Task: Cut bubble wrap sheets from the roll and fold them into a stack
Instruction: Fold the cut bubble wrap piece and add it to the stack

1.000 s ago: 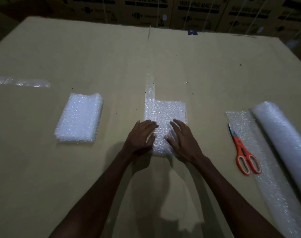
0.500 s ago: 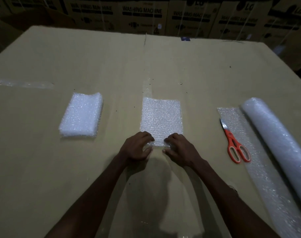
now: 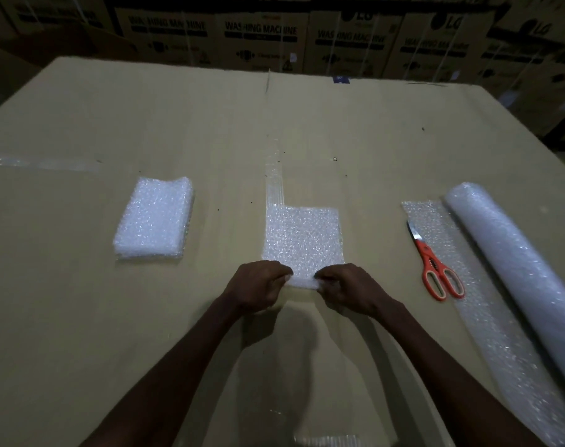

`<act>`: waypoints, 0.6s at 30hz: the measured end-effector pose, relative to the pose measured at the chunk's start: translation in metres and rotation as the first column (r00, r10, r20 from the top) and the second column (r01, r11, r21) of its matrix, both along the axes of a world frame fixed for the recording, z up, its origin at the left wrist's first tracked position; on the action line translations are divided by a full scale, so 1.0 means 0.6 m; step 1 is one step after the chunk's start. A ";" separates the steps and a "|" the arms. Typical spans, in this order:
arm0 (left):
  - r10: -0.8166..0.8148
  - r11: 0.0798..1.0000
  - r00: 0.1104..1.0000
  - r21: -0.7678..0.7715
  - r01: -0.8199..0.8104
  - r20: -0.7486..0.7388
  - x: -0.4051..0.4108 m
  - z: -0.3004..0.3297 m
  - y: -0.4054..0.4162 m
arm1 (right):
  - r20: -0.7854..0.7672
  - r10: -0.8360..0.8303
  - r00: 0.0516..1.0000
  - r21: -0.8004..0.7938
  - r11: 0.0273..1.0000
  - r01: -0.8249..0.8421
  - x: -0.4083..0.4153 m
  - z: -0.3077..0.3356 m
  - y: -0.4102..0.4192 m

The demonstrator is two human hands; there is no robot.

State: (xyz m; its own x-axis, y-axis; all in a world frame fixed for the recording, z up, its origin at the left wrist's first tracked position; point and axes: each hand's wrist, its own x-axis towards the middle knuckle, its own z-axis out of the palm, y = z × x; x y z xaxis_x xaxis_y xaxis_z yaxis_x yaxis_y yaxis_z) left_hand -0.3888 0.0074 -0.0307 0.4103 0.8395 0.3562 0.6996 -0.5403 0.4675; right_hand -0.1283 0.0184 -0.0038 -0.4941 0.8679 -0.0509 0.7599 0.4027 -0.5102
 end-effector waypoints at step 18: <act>0.241 0.970 0.963 -0.012 -0.241 0.120 0.002 0.022 0.146 | -0.380 -0.425 0.821 -0.216 0.904 0.368 0.012 0.023 0.179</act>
State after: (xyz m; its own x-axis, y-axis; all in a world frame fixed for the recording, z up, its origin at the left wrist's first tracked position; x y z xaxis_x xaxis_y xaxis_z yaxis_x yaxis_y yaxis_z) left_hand -0.3875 0.0952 -0.0177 0.1498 0.9074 0.3926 0.7483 -0.3636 0.5548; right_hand -0.1208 0.1259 0.0098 -0.1085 0.9931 -0.0448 0.5501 0.0224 -0.8348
